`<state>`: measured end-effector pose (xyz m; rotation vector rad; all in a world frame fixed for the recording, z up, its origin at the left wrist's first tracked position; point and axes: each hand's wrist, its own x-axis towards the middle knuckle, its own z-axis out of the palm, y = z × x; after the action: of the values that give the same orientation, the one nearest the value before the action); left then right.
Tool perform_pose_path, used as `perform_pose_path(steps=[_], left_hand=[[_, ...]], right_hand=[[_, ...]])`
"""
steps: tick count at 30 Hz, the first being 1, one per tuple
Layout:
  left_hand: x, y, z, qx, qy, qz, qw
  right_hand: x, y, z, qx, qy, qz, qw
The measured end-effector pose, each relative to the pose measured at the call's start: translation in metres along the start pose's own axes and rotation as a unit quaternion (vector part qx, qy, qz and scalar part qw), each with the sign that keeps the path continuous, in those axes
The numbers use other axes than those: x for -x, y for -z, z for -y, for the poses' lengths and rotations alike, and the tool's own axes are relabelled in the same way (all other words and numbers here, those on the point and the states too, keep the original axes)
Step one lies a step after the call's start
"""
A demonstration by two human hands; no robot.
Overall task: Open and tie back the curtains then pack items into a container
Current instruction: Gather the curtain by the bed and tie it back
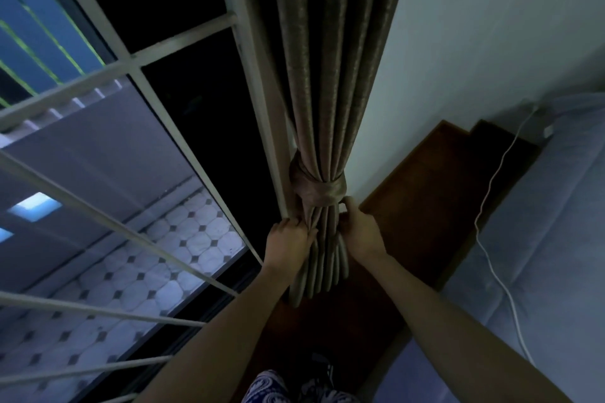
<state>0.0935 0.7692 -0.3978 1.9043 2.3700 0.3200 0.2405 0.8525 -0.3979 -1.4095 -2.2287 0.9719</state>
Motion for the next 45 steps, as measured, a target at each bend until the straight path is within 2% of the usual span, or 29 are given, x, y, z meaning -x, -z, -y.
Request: perform_pose_path(steps=[3, 8, 12, 15, 17, 22, 25, 29, 32, 34, 36, 38, 40, 43, 45], left_hand=[[-0.003, -0.001, 0.004, -0.011, -0.023, 0.02, 0.999], [-0.007, 0.006, 0.007, -0.035, -0.049, 0.041, 0.997], [-0.005, 0.007, 0.004, -0.022, -0.025, 0.056, 0.998], [-0.001, 0.004, 0.01, -0.026, -0.016, 0.077, 0.997], [0.002, 0.004, 0.015, -0.026, -0.026, 0.082, 0.996], [-0.009, 0.014, 0.024, -0.021, -0.042, 0.058, 0.997], [-0.016, 0.016, 0.02, -0.052, -0.042, 0.106, 0.992], [-0.011, 0.017, 0.002, -0.049, 0.004, 0.164, 0.985], [-0.005, 0.029, -0.002, -0.017, -0.011, 0.195, 0.981], [-0.002, 0.047, 0.001, 0.024, -0.033, 0.134, 0.99], [-0.001, 0.071, 0.003, 0.084, -0.045, 0.0, 0.995], [-0.007, 0.102, -0.001, 0.134, -0.071, -0.126, 0.98], [-0.017, 0.137, -0.011, 0.166, -0.094, -0.222, 0.956], [-0.033, 0.178, -0.03, 0.179, -0.126, -0.329, 0.919], [-0.039, 0.194, -0.043, 0.162, -0.133, -0.371, 0.905]], right_hand=[[-0.003, 0.002, -0.007, 0.094, 0.03, 0.01, 0.995], [0.012, 0.011, -0.027, 0.15, 0.042, -0.027, 0.987], [0.011, 0.013, -0.019, 0.119, 0.006, -0.025, 0.993], [0.018, 0.009, -0.012, 0.038, -0.043, -0.019, 0.998], [0.024, 0.008, -0.008, 0.01, -0.045, -0.002, 0.999], [0.018, 0.008, -0.006, 0.037, 0.045, -0.011, 0.998], [0.016, 0.003, -0.008, 0.089, 0.074, -0.012, 0.993], [0.017, -0.001, -0.007, 0.133, 0.075, -0.009, 0.988], [0.007, 0.016, 0.001, 0.121, 0.053, 0.067, 0.989], [0.006, 0.037, 0.009, 0.069, 0.008, 0.122, 0.99], [0.01, 0.062, 0.018, 0.001, -0.03, 0.081, 0.996], [0.013, 0.089, 0.036, -0.063, 0.024, -0.051, 0.996], [0.013, 0.115, 0.069, -0.129, 0.109, -0.144, 0.975], [0.011, 0.144, 0.121, -0.165, 0.229, -0.207, 0.937], [0.009, 0.152, 0.147, -0.162, 0.264, -0.238, 0.921]])
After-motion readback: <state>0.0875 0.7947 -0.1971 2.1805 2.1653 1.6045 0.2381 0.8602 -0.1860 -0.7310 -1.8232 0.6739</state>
